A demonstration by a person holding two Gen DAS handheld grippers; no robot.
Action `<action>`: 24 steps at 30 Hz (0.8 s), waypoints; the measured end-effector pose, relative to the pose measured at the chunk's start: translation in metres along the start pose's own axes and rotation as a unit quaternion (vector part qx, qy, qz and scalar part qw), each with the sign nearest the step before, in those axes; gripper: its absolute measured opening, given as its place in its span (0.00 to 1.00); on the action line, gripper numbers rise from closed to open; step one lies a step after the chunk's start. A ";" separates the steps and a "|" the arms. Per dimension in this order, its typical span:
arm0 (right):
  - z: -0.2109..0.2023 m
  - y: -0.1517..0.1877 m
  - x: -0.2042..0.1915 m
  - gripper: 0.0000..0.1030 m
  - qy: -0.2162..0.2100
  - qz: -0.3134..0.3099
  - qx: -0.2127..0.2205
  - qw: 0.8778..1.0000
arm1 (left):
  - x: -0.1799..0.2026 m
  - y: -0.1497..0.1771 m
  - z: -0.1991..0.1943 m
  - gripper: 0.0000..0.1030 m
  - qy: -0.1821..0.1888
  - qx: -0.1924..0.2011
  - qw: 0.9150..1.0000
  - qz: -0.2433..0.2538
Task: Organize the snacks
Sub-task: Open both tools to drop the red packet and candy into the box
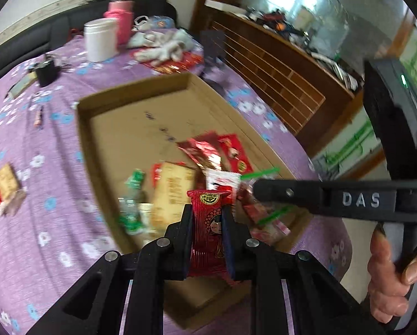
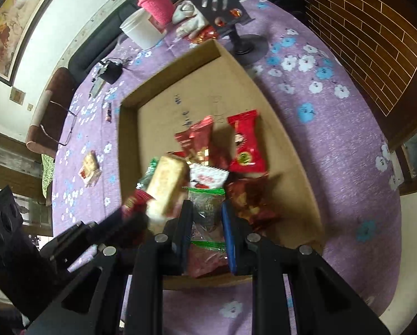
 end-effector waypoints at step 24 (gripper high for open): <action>-0.011 -0.024 0.005 0.25 0.033 -0.013 0.029 0.999 | 0.011 -0.001 0.008 0.41 0.011 -0.014 1.000 0.017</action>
Point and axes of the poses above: each gripper's, at about its wrist camera, not at the fingertips, and z roughly the way its jaws point, x to its right, y to its underside, the point moved 7 cm from there along z, roughly the way its jaws point, and after that the axes turned 1 degree about -x, right-handed, at the moved point
